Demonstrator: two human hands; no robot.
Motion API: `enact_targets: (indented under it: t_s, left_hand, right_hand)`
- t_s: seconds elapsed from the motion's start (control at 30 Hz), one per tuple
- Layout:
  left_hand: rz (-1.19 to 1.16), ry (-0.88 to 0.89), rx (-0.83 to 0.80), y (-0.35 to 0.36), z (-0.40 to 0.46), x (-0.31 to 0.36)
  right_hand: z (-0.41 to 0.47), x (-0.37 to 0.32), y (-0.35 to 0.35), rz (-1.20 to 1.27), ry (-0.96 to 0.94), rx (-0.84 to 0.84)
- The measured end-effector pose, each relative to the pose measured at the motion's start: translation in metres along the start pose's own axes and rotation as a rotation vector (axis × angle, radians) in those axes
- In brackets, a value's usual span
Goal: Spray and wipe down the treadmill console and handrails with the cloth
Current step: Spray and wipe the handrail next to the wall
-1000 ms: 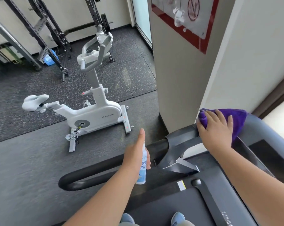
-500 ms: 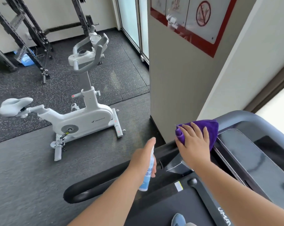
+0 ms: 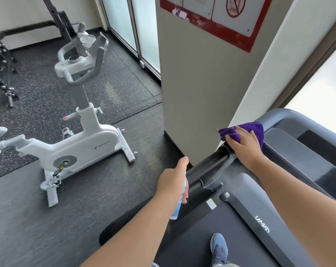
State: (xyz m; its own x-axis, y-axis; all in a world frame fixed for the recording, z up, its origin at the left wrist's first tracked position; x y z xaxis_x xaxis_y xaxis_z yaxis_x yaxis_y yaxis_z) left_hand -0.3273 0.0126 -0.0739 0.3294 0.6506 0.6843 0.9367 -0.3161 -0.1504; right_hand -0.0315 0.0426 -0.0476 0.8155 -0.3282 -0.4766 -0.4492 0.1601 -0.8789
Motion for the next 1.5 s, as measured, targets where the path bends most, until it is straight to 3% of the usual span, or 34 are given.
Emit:
enact_targets:
  t_s: [0.47, 0.77, 0.93, 1.2, 1.5]
  left_hand:
    - [-0.076, 0.107, 0.256, -0.053, -0.016, -0.013]
    - [-0.076, 0.110, 0.460, -0.042, -0.034, -0.009]
    - [-0.058, 0.098, 0.551, -0.043, -0.036, -0.006]
    - [-0.147, 0.164, 0.403, -0.062, -0.034, -0.018]
    - [-0.253, 0.072, 0.196, -0.114, -0.051, -0.074]
  right_hand:
    - [-0.007, 0.000, 0.003, -0.059, -0.070, 0.060]
    - [-0.014, -0.007, 0.009, -0.114, -0.079, 0.114]
    - [-0.038, -0.034, 0.027, -0.222, -0.231, 0.069]
    - [-0.067, -0.070, 0.056, -0.196, -0.201, 0.062]
    - [-0.124, -0.148, 0.099, -0.152, -0.177, 0.026]
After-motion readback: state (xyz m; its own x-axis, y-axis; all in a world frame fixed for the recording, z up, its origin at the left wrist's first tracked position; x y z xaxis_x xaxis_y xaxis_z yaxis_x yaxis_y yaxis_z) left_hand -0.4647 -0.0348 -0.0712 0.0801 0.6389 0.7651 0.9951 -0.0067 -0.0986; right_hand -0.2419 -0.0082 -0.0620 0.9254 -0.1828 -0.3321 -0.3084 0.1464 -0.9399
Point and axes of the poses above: each hand's wrist, its own z-axis towards the middle knuckle, its own y-axis out of the palm, x = y × z, the point moved 8 cm from there along z, towards the middle knuckle, and after that the axes turned 6 degrees about -z, right-handed, at the moved point
